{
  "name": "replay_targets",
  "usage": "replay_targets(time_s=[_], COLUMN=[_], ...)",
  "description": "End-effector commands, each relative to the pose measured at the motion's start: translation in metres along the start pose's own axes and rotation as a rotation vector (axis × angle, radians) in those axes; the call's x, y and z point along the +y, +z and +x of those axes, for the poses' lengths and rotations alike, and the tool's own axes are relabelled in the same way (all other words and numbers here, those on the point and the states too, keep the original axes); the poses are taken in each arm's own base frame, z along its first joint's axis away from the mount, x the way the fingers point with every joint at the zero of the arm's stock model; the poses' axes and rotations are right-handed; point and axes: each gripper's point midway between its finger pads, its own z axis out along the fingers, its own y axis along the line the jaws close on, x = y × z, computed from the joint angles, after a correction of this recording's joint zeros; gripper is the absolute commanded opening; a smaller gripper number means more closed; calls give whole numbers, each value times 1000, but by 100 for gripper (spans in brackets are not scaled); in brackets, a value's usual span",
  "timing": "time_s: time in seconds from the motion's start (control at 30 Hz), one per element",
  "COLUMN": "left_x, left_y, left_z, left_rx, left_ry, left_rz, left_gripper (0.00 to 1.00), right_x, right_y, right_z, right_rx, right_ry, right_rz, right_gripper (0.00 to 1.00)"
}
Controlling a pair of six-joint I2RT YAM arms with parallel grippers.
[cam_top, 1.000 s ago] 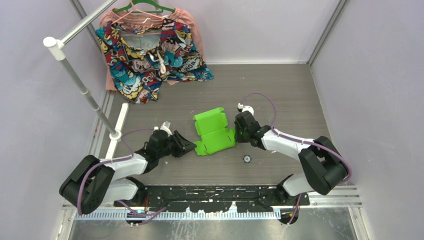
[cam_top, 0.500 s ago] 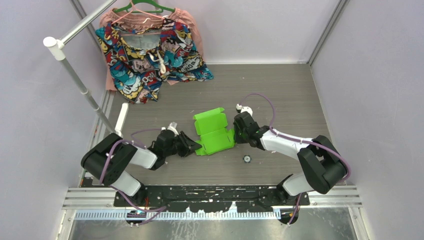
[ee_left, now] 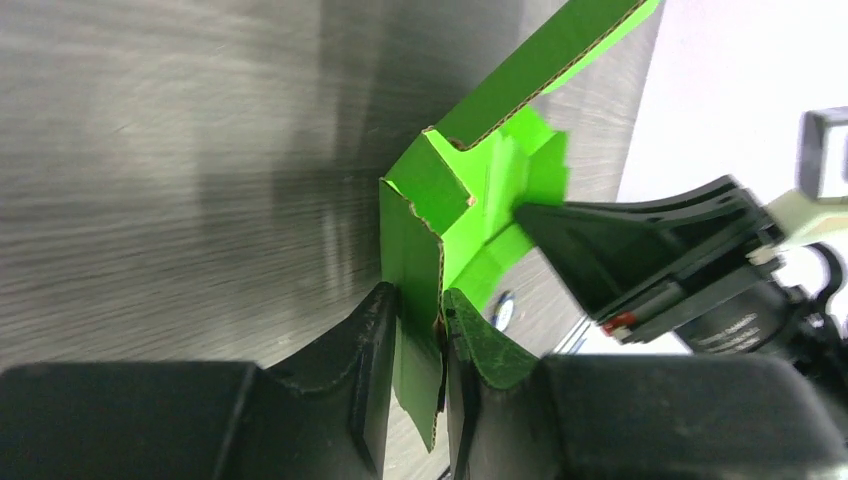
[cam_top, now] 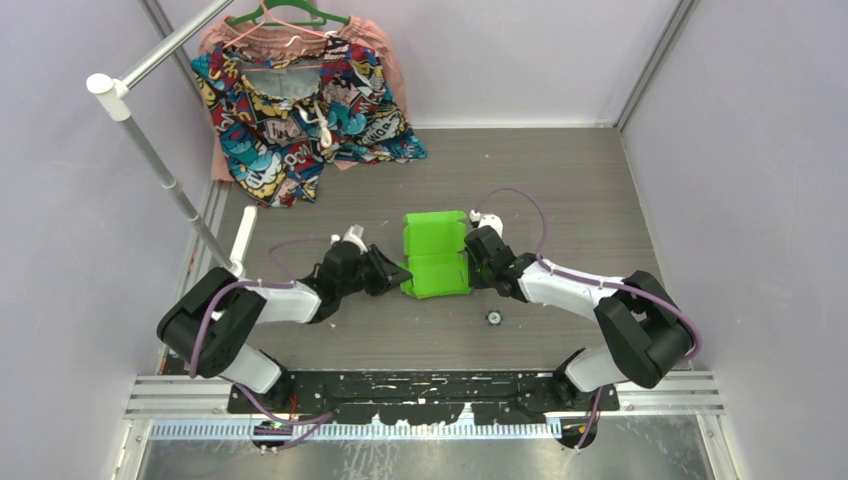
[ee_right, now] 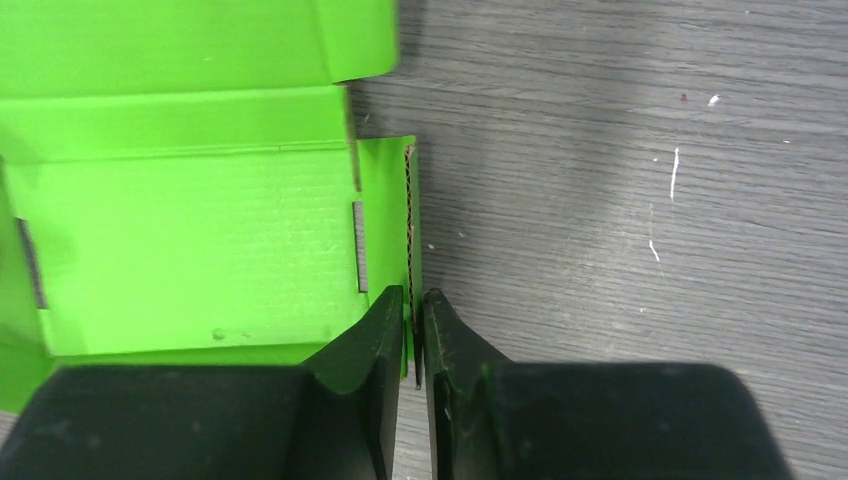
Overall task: Fold the paper box
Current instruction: Fold the paper box at the center of the board.
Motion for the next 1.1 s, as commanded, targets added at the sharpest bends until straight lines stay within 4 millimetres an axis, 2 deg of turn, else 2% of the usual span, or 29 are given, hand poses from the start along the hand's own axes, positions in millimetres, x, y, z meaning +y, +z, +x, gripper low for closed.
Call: replay_targets(time_s=[0.0,0.1,0.23,0.4,0.57,0.77,1.07], left_x=[-38,-59,-66,-56,-48,-55,-49], left_y=[-1,0,10,22,23,29,42], left_z=[-11,-15,-6,11,21,29,36], left_rx=[-16,-24,21,71,114,158,243], left_ry=[153,216,265,321,410,497,567], left_rz=[-28,-37,-62,-130,-223,-280,-369], left_gripper=[24,24,24,24,24,24,24], right_x=[10,15,21,24,22,29,39], right_y=[-4,-6,-7,-9,-11,-11,-12], right_z=[-23,-26,-29,-31,-32,-35,-35], right_rx=[-67,-75,-77,-76,-71,-69,-68], right_ry=[-28,-40,-63,-88,-110,-141,-191], right_rz=[11,12,14,24,39,43,43], right_gripper=[19,19,19,18,18,18,18])
